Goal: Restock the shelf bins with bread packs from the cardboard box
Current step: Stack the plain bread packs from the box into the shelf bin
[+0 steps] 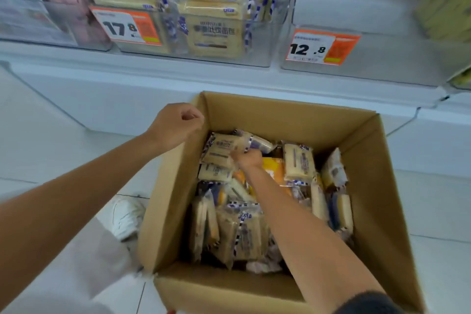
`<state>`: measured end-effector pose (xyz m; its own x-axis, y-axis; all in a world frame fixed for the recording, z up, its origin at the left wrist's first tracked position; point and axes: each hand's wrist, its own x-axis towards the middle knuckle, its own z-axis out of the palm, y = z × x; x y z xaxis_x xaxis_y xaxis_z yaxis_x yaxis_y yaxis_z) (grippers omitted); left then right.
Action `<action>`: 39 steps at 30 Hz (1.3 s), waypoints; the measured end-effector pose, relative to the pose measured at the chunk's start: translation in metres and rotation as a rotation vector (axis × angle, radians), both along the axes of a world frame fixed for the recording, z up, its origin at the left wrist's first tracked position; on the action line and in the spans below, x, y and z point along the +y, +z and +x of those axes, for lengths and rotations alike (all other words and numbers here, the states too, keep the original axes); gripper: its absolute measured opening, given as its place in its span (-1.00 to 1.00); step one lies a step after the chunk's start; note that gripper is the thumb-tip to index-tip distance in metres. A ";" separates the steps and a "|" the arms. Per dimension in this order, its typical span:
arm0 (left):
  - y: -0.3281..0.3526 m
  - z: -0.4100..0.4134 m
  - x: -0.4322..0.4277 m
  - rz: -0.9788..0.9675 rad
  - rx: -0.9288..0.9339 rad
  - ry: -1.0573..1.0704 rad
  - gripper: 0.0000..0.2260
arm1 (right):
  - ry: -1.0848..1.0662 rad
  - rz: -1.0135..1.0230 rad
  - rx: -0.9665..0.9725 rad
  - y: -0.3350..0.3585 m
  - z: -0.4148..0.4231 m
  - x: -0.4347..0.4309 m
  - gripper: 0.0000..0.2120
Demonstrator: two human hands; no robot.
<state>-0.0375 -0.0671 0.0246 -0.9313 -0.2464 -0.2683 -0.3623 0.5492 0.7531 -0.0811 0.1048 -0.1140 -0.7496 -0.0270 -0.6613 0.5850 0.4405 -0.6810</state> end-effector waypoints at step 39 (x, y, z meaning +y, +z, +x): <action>0.046 -0.005 0.068 0.528 -0.171 -0.286 -0.58 | 0.347 -0.215 0.641 0.210 -0.025 0.071 -0.76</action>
<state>-0.0430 0.0011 0.0702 -0.8738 0.2130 -0.4372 -0.3955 0.2120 0.8937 -0.1057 0.1755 0.0964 -0.9107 -0.4098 -0.0525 -0.1022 0.3465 -0.9325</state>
